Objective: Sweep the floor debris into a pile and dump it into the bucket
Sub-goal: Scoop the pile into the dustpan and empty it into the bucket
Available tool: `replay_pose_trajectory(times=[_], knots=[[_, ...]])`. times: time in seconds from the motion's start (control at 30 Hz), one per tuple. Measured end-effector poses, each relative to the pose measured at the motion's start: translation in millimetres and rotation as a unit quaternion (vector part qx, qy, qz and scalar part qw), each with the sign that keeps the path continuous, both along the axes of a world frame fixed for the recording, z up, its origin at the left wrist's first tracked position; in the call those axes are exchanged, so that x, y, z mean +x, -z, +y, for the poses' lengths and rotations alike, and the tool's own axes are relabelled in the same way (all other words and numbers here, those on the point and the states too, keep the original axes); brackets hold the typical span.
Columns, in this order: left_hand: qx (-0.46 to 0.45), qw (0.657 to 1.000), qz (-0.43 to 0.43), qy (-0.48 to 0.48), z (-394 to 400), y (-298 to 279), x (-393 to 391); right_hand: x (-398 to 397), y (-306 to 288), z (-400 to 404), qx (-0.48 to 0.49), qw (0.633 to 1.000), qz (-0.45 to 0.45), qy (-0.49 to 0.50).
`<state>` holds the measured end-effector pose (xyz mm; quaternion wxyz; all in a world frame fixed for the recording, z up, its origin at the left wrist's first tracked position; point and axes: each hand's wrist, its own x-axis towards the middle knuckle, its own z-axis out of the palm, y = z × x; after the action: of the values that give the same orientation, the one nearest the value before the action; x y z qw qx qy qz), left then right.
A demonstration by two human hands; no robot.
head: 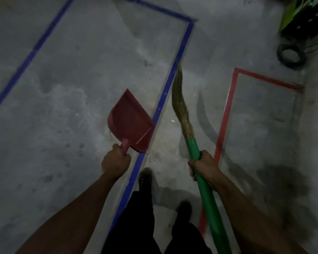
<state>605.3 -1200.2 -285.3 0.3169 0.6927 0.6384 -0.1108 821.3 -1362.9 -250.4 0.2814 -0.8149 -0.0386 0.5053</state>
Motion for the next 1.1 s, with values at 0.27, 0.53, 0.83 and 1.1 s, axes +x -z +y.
replay_pose_trajectory(times=[0.27,0.53,0.83,1.1], knots=[[0.000,0.999,0.034,0.001,48,135,22,-16,147,90,0.014,0.999,0.037,-0.001],[0.005,0.998,0.065,0.018,54,253,13,-49,290,103,-0.012,0.996,0.092,-0.014],[-0.001,0.997,0.056,0.053,50,297,17,-5,333,43,-0.083,0.988,0.058,0.120],[-0.018,0.998,0.038,0.053,49,292,37,6,283,17,-0.043,0.996,-0.014,0.077]])
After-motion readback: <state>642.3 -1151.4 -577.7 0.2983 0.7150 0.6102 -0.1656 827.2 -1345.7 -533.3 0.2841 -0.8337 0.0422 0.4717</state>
